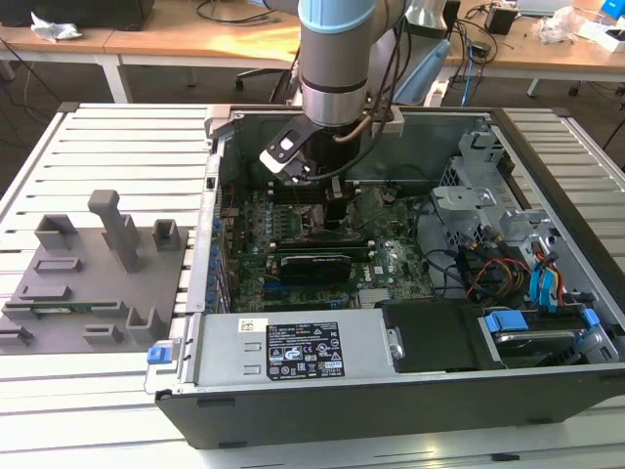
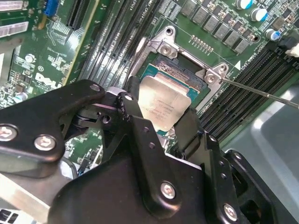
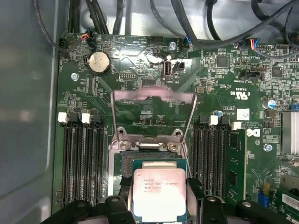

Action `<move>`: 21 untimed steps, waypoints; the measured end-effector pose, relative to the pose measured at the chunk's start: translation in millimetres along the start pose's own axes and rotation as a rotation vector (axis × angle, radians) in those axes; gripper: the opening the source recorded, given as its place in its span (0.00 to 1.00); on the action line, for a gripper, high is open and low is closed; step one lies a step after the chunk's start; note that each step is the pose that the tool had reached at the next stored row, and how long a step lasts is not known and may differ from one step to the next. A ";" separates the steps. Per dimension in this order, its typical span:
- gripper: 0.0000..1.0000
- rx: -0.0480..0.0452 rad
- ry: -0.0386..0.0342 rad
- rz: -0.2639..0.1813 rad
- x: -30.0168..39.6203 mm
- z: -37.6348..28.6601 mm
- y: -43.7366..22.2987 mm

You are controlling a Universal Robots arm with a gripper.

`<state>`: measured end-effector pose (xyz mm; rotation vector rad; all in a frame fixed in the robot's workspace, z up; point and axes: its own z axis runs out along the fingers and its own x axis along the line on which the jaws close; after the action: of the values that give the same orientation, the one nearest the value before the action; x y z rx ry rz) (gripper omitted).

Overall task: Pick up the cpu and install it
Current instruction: 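Place the cpu into insertion slot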

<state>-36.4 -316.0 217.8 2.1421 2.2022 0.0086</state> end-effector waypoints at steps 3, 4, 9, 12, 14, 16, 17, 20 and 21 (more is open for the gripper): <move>0.55 -0.0001 0.0004 0.002 2.1 1.7 0.0; 0.55 0.0000 0.0006 0.002 2.4 2.6 0.0; 0.55 0.0011 0.0071 0.003 4.0 18.2 -1.2; 0.55 0.0012 0.0068 0.003 4.0 18.9 -1.3; 0.55 0.0012 0.0069 0.003 4.0 19.0 -1.3; 0.55 0.0012 0.0069 0.003 4.0 19.0 -1.3; 0.55 0.0012 0.0070 0.003 4.0 19.1 -1.4; 0.55 0.0013 0.0069 0.003 4.2 19.6 -2.3; 0.55 0.0013 0.0070 0.003 4.5 19.6 -2.3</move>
<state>-37.8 -312.5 197.9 2.1496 2.2031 0.0149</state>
